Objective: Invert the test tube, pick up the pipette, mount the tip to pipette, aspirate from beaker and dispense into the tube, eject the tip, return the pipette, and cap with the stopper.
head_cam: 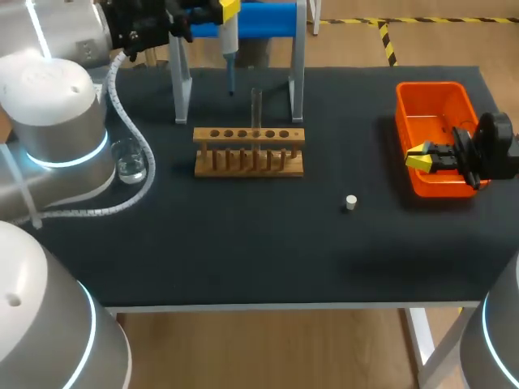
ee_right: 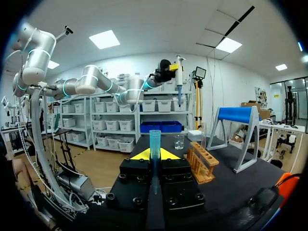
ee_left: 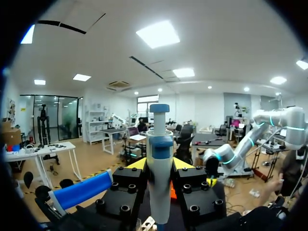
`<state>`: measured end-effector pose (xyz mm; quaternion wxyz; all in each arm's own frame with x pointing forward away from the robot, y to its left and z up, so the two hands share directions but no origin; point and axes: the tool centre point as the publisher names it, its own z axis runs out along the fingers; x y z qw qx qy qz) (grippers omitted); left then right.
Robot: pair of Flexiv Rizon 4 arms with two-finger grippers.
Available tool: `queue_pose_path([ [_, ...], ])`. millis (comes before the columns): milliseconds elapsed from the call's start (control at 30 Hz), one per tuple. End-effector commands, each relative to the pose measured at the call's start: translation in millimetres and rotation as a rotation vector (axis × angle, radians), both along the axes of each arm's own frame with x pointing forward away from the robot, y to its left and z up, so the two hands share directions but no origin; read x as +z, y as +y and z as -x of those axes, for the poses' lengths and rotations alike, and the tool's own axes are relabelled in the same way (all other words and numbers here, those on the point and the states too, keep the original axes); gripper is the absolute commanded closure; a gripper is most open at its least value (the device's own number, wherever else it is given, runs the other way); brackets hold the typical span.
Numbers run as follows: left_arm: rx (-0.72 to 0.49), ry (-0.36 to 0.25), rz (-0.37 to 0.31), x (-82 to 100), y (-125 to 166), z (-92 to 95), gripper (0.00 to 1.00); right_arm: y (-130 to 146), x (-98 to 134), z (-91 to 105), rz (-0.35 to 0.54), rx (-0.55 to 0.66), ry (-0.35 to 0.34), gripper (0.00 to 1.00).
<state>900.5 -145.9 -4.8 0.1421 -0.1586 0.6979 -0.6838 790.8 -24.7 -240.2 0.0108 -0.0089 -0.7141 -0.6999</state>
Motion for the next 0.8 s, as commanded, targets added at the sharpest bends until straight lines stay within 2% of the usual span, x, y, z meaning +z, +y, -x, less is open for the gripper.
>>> queue_pose_path([
  [33, -0.059, -0.001, 0.013, 0.8, -6, -4.3, 1.00, 0, 0, 0.4, 0.002, 0.000, -0.001, 1.00],
  [333, -0.119, 0.000, 0.004, 6.1, -27, 3.1, 1.00, 0, 0, 0.4, 0.002, 0.000, -0.001, 1.00],
  [800, -0.114, 0.027, 0.014, 2.9, -55, -6.8, 1.00, 0, 0, 0.4, 0.002, 0.000, -0.001, 1.00],
])
